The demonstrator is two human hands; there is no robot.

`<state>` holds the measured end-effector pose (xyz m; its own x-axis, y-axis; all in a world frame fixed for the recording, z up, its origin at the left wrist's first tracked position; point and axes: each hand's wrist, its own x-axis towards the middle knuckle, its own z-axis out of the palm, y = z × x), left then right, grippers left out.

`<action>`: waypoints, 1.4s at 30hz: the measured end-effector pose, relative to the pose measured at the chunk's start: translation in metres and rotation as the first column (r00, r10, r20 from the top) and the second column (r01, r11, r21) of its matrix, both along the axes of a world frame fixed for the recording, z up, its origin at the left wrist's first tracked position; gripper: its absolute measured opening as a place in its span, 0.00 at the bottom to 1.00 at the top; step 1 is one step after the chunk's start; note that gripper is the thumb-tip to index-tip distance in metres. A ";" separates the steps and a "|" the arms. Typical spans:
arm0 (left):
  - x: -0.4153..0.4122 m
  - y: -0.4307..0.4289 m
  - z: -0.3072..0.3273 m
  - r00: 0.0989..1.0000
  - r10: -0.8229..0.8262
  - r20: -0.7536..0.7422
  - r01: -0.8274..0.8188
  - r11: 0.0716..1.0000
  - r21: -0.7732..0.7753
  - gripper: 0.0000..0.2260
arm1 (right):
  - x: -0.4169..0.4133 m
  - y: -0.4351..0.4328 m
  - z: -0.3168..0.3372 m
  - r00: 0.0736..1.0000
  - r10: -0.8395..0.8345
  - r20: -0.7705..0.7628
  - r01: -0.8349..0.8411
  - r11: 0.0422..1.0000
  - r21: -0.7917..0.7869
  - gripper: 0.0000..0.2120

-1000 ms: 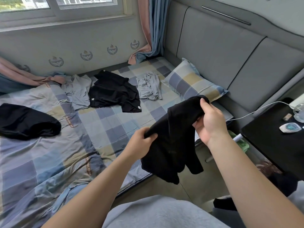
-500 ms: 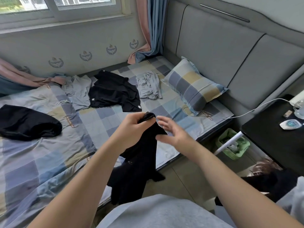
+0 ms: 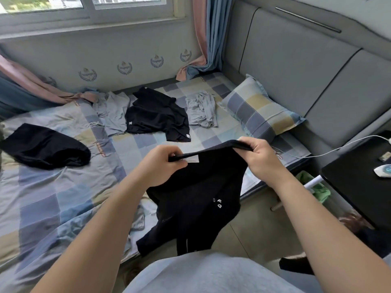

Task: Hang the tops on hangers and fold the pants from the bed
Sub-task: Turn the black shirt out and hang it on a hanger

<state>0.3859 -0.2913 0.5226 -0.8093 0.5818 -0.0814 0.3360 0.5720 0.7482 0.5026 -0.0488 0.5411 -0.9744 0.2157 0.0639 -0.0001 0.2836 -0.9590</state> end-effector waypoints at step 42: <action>0.254 0.151 -0.083 0.284 -0.907 0.310 0.958 0.284 -0.048 0.12 | 0.404 -0.156 -0.058 -0.311 -0.918 0.248 0.934 -0.246 0.260 0.12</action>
<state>0.6395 -0.1406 0.4397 0.3307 0.8738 -0.3565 0.6105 0.0901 0.7869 0.9061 -0.2045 0.4833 0.4928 0.8610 -0.1254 0.4355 -0.3689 -0.8212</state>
